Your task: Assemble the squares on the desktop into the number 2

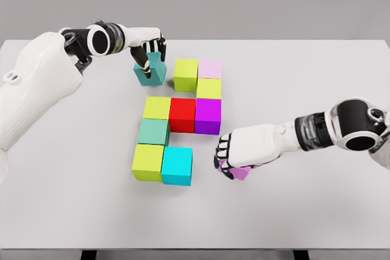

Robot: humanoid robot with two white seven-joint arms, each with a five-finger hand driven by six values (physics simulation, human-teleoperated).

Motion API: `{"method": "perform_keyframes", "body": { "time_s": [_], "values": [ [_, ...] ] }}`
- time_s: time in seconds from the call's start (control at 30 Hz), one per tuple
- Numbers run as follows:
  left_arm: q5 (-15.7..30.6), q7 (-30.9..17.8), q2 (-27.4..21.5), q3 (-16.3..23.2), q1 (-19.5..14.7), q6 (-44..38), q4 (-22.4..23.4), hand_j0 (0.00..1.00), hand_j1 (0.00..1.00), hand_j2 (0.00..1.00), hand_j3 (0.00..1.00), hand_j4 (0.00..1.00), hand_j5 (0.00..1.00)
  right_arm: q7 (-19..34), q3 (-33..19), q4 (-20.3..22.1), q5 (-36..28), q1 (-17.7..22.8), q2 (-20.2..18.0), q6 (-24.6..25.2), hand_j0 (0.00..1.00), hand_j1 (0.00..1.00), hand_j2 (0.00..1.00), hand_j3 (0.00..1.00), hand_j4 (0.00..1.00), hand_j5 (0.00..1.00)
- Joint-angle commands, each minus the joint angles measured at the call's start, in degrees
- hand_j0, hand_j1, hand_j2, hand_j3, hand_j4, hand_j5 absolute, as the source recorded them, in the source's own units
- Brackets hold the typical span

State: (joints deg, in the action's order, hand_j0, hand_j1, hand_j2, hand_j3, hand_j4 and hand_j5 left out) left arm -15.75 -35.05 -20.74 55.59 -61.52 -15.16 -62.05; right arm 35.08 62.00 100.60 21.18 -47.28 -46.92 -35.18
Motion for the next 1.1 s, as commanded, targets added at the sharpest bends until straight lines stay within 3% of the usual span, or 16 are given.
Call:
{"method": "perform_keyframes", "body": {
  "time_s": [0.0, 0.1, 0.2, 0.23, 0.27, 0.4, 0.63, 0.93, 1.07],
  "values": [
    [-0.07, 0.05, 0.26, -0.04, 0.00, -0.04, 0.17, 0.35, 0.35, 0.35, 0.35, 0.35, 0.35, -0.08, 0.93, 0.12, -0.35, 0.00, 2.18, 0.18, 0.46, 0.46, 0.46, 0.46, 0.46, 0.46],
    [-0.07, 0.05, 0.61, -0.04, 0.09, -0.13, 0.26, 0.40, 0.40, 0.40, 0.40, 0.40, 0.40, -0.08, 1.19, 0.12, -0.35, -0.09, 3.06, 0.18, 0.46, 0.46, 0.46, 0.46, 0.46, 0.46],
    [0.02, 0.05, 0.70, -0.04, 0.09, -0.22, 1.58, 0.57, 0.57, 0.57, 0.57, 0.57, 0.57, -0.08, 1.19, 0.12, -0.35, -0.18, 2.97, 0.18, 0.50, 0.50, 0.50, 0.50, 0.50, 0.50],
    [0.02, 0.05, 0.70, -0.13, 0.18, -0.22, 1.66, 0.60, 0.60, 0.60, 0.60, 0.60, 0.60, -0.08, 1.10, 0.12, -0.26, -0.35, 2.97, 0.18, 0.81, 0.81, 0.81, 0.81, 0.81, 0.81],
    [0.02, 0.05, 0.70, -0.13, 0.18, -0.22, 1.75, 0.62, 0.62, 0.62, 0.62, 0.62, 0.62, -0.08, 1.01, 0.12, -0.26, -0.44, 2.80, 0.18, 1.00, 1.00, 1.00, 1.00, 1.00, 1.00],
    [0.02, 0.05, 0.70, -0.13, 0.18, -0.57, 1.75, 0.67, 0.67, 0.67, 0.67, 0.67, 0.67, -0.08, -1.01, 0.12, -0.35, -0.53, 1.04, 0.18, 1.00, 1.00, 1.00, 1.00, 1.00, 1.00],
    [0.02, 0.05, 1.67, -0.22, 0.26, -0.57, 1.67, 0.69, 0.69, 0.69, 0.69, 0.69, 0.69, -0.08, -11.11, 0.04, -1.93, 0.35, -4.41, 0.18, 1.00, 1.00, 1.00, 1.00, 1.00, 1.00],
    [0.10, 0.05, 1.67, -0.22, 0.35, -0.48, 1.66, 0.76, 0.76, 0.76, 0.76, 0.76, 0.76, -0.08, -10.85, 0.04, -2.11, 1.40, -5.29, 0.18, 1.00, 1.00, 1.00, 1.00, 1.00, 1.00],
    [0.10, 0.05, 1.67, -0.22, 0.44, -0.48, 1.66, 0.81, 0.81, 0.81, 0.81, 0.81, 0.81, -0.08, -13.13, -3.91, -2.28, 1.32, -5.38, 0.18, 1.00, 1.00, 1.00, 1.00, 1.00, 1.00]
  ]
}}
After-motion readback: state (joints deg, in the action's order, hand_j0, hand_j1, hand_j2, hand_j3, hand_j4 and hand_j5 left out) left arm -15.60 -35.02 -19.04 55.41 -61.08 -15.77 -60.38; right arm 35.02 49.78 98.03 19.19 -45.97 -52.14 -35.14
